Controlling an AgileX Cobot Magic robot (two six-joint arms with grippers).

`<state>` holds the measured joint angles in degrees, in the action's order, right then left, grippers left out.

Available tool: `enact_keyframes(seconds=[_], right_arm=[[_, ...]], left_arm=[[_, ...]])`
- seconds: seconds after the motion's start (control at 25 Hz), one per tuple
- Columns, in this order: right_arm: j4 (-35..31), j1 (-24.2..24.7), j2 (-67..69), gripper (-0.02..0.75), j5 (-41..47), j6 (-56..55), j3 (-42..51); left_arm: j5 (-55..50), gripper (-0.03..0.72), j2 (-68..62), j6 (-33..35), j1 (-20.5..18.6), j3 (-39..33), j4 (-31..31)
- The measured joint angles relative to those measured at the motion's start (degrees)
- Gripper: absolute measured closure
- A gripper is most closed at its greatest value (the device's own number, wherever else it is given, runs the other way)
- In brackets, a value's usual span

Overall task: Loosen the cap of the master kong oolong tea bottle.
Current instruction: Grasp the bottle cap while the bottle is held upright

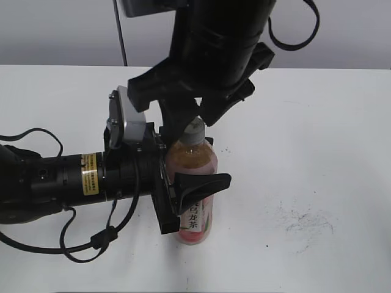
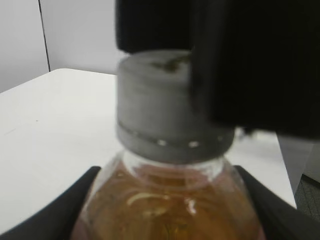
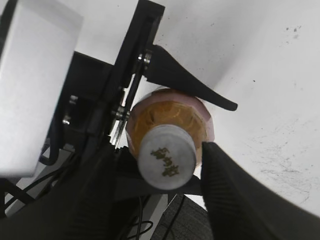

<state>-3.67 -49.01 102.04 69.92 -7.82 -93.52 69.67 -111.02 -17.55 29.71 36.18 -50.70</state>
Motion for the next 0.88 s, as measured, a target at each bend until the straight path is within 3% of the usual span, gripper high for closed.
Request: enact_keyframes(seconds=[0.32, 0.6, 0.88], right_arm=[[0.5, 0.1, 0.2, 0.451, 0.1, 1.4, 0.0], [0.6, 0.1, 0.2, 0.472, 0.2, 6.2, 0.0], [0.6, 0.1, 0.2, 0.477, 0.2, 27.3, 0.0]], left_arm=[[0.0, 0.242, 0.0, 0.0, 0.0, 0.0, -0.1], [0.0, 0.242, 0.0, 0.0, 0.0, 0.0, -0.1], [0.0, 0.242, 0.0, -0.1, 0.0, 0.0, 0.1]])
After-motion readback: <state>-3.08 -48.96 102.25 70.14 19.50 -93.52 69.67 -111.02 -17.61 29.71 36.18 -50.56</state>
